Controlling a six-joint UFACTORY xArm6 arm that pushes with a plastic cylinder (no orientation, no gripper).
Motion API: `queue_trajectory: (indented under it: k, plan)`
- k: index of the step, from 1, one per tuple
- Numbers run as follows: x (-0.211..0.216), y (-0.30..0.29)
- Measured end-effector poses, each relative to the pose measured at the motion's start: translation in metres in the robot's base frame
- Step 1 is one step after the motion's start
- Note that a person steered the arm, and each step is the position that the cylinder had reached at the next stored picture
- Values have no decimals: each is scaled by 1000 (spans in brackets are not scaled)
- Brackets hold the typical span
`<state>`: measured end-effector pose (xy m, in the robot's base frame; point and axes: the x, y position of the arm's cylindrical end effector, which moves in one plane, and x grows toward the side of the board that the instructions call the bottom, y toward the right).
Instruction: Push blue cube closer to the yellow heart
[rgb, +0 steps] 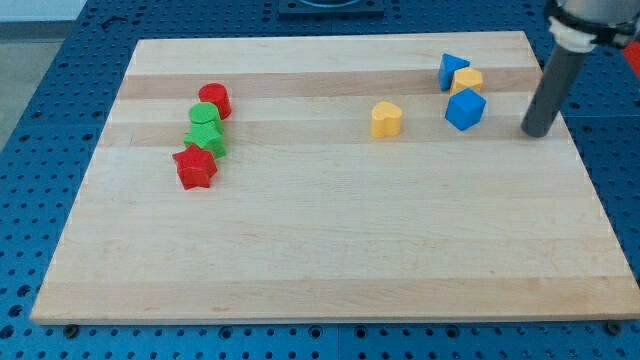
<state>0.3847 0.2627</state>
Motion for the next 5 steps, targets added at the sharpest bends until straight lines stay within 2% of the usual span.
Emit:
queue_trajectory:
  k: [1,3,5]
  plan:
    - [-16,0]
    - [-20,-36]
    - [-29,-48]
